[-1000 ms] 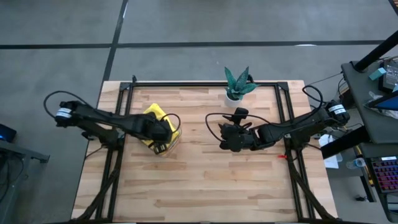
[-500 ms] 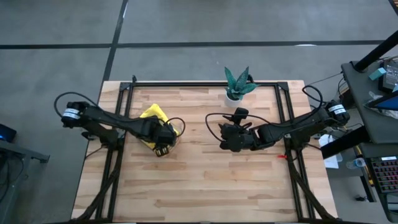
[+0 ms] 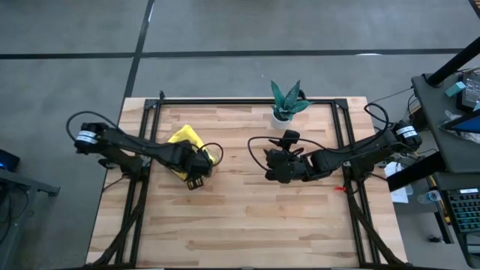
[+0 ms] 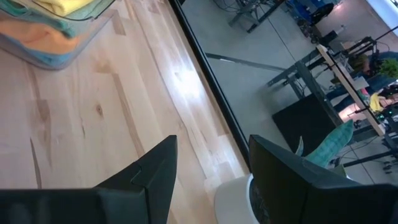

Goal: Fold microfiber towels
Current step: Put the yellow microfiber cloth into the transparent bin

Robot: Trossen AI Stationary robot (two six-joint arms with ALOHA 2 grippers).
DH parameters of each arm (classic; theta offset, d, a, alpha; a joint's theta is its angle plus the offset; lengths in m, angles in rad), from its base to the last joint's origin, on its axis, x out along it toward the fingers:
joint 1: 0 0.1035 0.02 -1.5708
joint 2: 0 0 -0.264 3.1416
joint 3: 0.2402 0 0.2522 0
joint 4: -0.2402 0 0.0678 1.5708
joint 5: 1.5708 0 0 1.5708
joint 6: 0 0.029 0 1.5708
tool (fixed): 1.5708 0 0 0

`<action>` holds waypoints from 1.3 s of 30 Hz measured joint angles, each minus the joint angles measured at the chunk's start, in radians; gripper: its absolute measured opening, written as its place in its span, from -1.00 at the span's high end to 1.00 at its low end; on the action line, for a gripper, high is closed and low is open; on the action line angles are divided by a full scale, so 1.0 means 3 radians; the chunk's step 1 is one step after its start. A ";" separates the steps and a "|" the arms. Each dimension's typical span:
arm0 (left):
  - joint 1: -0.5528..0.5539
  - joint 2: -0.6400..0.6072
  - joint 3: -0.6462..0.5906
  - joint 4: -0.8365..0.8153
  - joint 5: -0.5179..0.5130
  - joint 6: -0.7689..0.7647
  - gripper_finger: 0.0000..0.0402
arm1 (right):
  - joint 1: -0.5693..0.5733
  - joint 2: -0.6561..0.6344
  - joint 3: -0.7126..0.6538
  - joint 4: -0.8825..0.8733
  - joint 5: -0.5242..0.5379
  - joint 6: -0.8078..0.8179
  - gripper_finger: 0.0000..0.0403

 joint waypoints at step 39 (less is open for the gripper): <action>-0.0005 -0.0250 0.0247 0.0359 0.0351 -0.0341 0.40 | 0.0001 0.0000 -0.0017 -0.0003 0.0004 -0.0011 0.06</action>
